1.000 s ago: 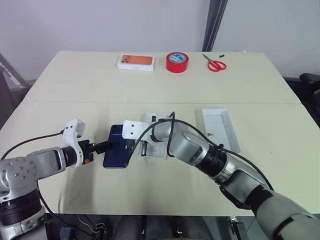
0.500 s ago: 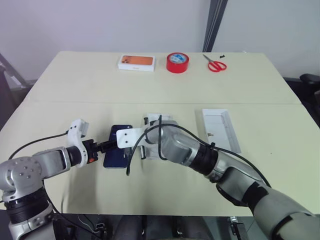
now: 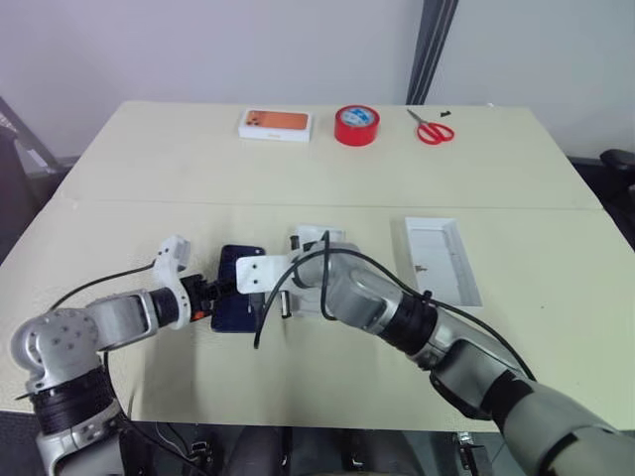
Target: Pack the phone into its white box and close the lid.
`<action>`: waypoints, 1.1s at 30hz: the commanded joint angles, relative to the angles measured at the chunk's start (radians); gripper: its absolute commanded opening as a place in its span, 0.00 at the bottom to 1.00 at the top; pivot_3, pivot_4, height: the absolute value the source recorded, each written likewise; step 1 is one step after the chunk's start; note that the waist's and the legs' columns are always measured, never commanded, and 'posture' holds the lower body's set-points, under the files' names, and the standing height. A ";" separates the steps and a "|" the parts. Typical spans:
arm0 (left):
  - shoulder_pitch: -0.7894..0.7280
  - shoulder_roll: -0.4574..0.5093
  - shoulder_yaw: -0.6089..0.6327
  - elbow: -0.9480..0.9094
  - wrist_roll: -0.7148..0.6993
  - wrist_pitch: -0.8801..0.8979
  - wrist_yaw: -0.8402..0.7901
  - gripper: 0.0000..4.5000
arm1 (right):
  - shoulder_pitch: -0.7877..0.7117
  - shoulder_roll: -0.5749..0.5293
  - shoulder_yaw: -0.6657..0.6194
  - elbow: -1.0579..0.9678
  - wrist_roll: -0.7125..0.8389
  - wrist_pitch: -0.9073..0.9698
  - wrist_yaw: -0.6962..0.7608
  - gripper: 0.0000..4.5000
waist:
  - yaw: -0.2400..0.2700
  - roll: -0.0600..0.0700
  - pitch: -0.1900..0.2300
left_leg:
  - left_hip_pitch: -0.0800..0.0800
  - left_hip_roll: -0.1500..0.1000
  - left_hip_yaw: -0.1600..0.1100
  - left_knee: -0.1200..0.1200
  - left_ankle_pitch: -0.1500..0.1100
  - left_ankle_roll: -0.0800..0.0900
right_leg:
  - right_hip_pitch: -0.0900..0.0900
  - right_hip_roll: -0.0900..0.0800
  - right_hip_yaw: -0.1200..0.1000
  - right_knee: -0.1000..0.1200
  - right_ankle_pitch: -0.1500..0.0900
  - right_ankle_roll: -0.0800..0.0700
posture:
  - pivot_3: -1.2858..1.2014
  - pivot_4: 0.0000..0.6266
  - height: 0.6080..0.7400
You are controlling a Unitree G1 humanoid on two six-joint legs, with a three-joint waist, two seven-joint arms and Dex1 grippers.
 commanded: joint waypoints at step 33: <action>0.040 -0.045 0.115 0.141 -0.424 -0.100 0.406 0.03 | 0.009 -0.069 -0.107 -0.184 0.011 0.026 0.050 0.00 | -0.006 -0.001 0.000 | -0.002 0.000 0.000 0.000 0.000 -0.001 | -0.003 0.000 0.000 0.001 0.000 0.000 | 0.52 0.24 0.92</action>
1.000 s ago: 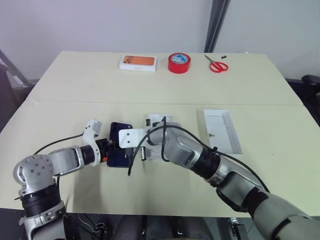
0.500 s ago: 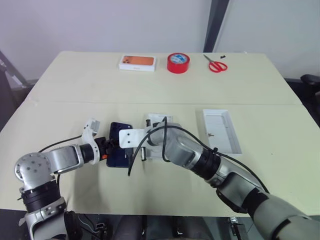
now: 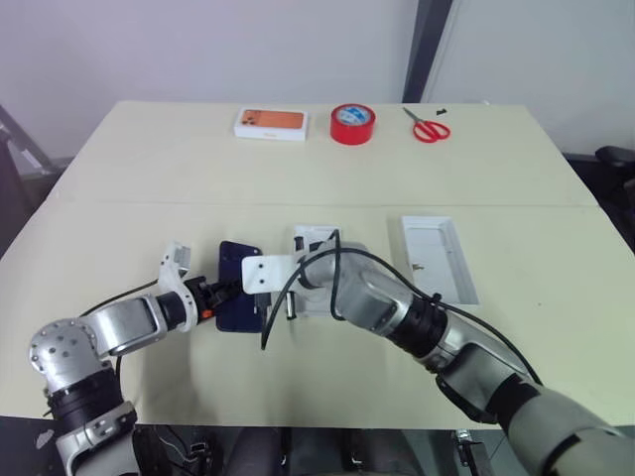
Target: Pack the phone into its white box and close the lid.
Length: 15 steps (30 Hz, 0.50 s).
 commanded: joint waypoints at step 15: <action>0.014 0.083 -0.284 -0.107 -0.514 -0.489 0.244 0.03 | 0.186 -0.262 -0.476 -0.505 0.305 0.072 0.099 0.00 | 0.010 -0.001 0.001 | -0.001 0.000 0.000 0.000 -0.001 0.002 | 0.001 -0.002 0.000 -0.003 0.000 0.000 | 0.52 0.24 0.92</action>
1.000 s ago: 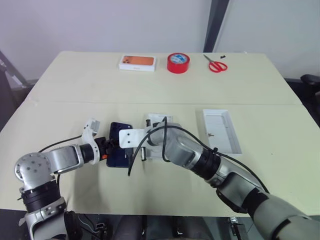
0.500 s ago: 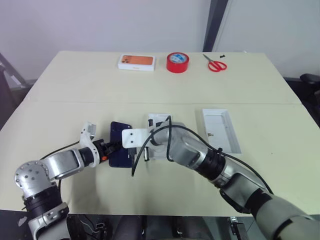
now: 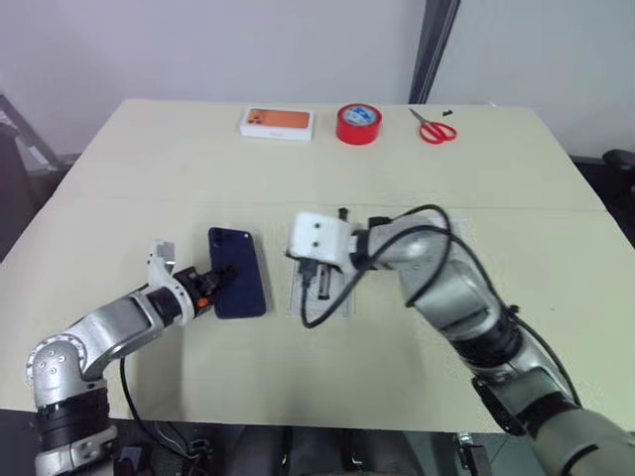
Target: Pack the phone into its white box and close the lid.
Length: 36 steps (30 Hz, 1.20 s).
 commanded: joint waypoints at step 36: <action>-0.368 -0.059 -0.375 0.178 0.108 0.042 -0.055 0.98 | 0.135 -0.231 -0.134 0.019 0.131 -0.098 -0.107 0.00 | -0.006 0.000 0.001 | 0.001 0.001 0.001 0.001 0.002 -0.002 | 0.001 0.004 0.001 0.002 0.000 0.000 | 0.52 0.24 0.92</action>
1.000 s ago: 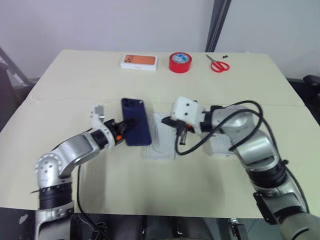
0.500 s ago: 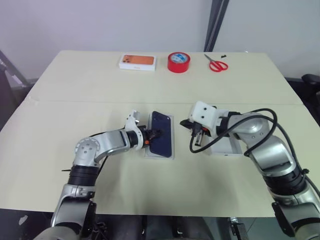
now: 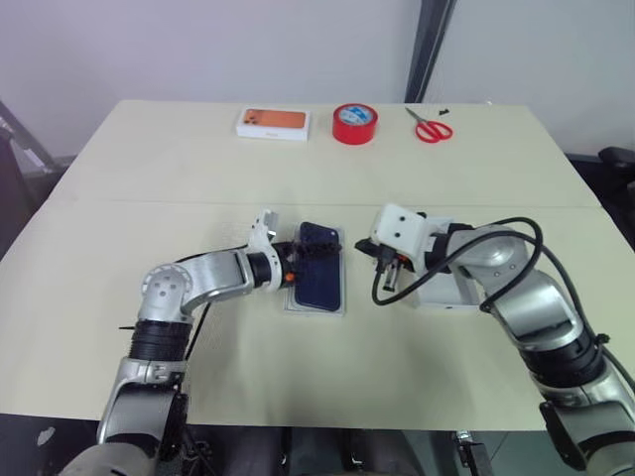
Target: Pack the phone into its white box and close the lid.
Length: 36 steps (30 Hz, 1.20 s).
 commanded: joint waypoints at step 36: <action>-0.024 0.452 -0.407 -0.305 1.052 -0.175 -0.702 0.11 | -0.049 0.034 0.196 0.090 -0.063 0.176 -0.096 0.00 | 0.002 0.000 0.002 | 0.000 0.000 0.001 0.000 0.000 0.001 | 0.001 0.000 0.000 -0.002 0.000 -0.001 | 0.52 0.24 0.92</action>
